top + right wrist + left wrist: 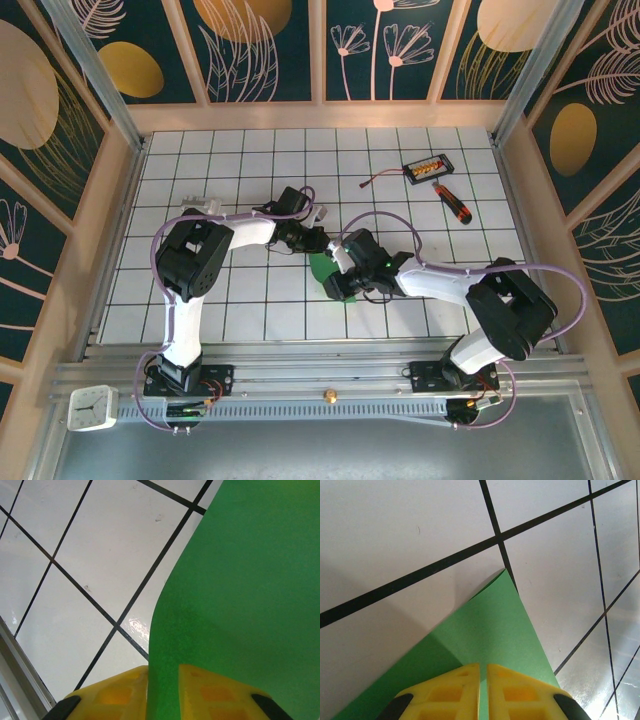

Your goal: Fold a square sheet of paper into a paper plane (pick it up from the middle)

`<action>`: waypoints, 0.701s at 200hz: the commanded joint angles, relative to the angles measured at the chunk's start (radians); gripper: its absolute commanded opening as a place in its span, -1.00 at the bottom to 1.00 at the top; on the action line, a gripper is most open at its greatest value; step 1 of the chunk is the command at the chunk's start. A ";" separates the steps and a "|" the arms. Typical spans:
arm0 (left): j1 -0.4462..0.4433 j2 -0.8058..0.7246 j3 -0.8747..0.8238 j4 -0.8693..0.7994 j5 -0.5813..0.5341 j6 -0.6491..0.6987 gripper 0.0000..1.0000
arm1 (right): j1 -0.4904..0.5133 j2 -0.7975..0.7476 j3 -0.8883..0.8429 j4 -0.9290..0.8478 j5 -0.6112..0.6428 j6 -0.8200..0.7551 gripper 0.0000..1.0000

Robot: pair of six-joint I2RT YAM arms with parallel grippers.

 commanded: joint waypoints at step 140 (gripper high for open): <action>-0.047 0.083 0.037 -0.074 0.011 0.051 -0.78 | -0.071 0.011 -0.004 0.061 -0.059 -0.025 -0.90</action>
